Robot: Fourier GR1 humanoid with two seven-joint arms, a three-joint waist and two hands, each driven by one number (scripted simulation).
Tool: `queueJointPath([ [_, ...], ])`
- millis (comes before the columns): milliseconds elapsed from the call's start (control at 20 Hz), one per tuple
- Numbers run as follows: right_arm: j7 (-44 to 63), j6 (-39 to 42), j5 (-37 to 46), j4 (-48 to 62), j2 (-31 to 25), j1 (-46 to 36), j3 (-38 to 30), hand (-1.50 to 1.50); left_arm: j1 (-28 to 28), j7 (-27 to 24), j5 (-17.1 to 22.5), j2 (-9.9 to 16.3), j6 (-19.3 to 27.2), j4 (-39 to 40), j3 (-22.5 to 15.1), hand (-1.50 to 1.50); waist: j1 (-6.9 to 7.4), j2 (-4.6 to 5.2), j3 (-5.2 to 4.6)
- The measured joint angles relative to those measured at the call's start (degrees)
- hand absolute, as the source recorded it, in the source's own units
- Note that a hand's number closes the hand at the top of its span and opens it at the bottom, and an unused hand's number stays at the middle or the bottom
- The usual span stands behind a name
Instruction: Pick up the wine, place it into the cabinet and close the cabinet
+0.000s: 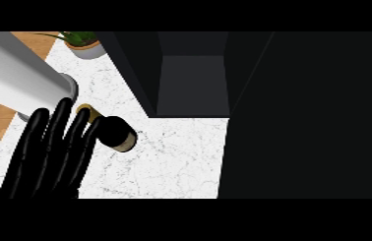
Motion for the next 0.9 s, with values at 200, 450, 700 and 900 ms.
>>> queueJointPath([
  [200, 1.91, -0.87, 0.46, -0.66, 0.33, -1.25, 0.21, -1.5, -0.98, 2.31, 1.44, 0.83, -0.45, -1.11, 4.41, -1.5, -0.05, 0.02, 0.0],
  [450, 3.52, -0.83, 0.54, -1.04, -0.11, -3.05, -1.97, -1.5, -1.3, 1.96, 4.75, 2.12, -2.23, -0.57, 10.58, -1.5, -0.06, 0.04, -0.01],
  [700, 4.1, -1.4, 1.16, -1.47, 0.51, -2.37, -0.03, -1.5, -0.23, 0.03, 8.78, 3.53, -4.97, 1.44, 16.99, -1.5, -0.12, 0.02, -0.04],
  [900, 5.07, -1.17, 1.06, -1.54, 0.02, -3.68, -1.91, -1.5, 0.97, -0.3, 11.95, 4.38, -6.7, 2.26, 21.18, -1.5, -0.05, 0.02, -0.02],
])
